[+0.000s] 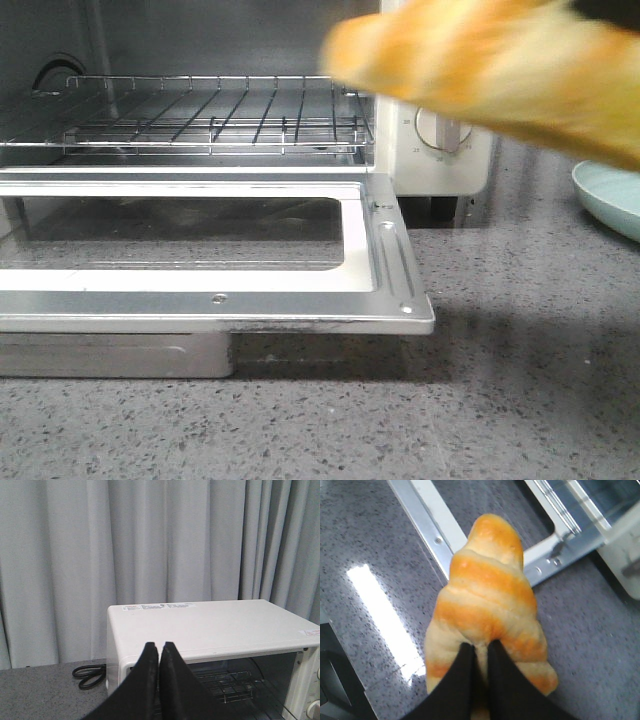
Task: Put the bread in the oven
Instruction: 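Lift the croissant with the right gripper and carry it into the oven, then lower the croissant onto the wire rack and open the right gripper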
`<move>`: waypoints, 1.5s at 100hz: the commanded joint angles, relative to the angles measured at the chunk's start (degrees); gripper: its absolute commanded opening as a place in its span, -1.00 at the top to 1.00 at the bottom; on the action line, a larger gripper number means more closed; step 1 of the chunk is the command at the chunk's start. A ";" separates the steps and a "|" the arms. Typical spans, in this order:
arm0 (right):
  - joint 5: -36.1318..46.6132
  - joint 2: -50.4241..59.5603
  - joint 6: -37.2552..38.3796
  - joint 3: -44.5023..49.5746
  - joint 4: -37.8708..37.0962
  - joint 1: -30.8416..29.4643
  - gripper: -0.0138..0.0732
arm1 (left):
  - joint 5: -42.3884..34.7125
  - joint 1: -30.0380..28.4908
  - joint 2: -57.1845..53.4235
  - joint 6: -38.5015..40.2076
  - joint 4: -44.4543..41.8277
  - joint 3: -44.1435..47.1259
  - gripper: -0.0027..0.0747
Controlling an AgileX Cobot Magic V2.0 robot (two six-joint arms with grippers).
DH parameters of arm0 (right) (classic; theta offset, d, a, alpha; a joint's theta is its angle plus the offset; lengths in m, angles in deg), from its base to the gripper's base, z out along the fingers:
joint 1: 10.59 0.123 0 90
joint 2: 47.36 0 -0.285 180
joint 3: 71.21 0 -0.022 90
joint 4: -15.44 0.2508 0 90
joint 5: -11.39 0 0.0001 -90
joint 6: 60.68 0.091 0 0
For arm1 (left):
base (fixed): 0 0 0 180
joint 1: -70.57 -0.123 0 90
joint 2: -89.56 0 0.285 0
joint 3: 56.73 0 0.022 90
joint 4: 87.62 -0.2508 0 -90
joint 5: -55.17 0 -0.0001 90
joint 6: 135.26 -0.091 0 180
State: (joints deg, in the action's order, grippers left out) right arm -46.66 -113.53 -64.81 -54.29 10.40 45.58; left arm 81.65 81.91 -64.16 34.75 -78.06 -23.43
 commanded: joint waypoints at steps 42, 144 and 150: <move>5.31 -20.49 -0.42 -23.30 -23.26 6.97 0.79 | -2.06 -0.15 0.63 0.27 4.57 -1.82 0.99; 11.86 -30.76 3.31 -24.50 -42.37 2.13 0.79 | 1.69 -0.15 0.63 0.13 4.91 -1.72 0.99; 11.86 -30.76 3.31 -24.50 -42.37 1.70 0.80 | 2.06 -0.15 0.63 0.13 4.91 -1.72 0.99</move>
State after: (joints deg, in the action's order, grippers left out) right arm -37.14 -146.64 -61.86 -76.68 -28.61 48.05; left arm 86.94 81.91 -64.16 34.75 -74.25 -23.43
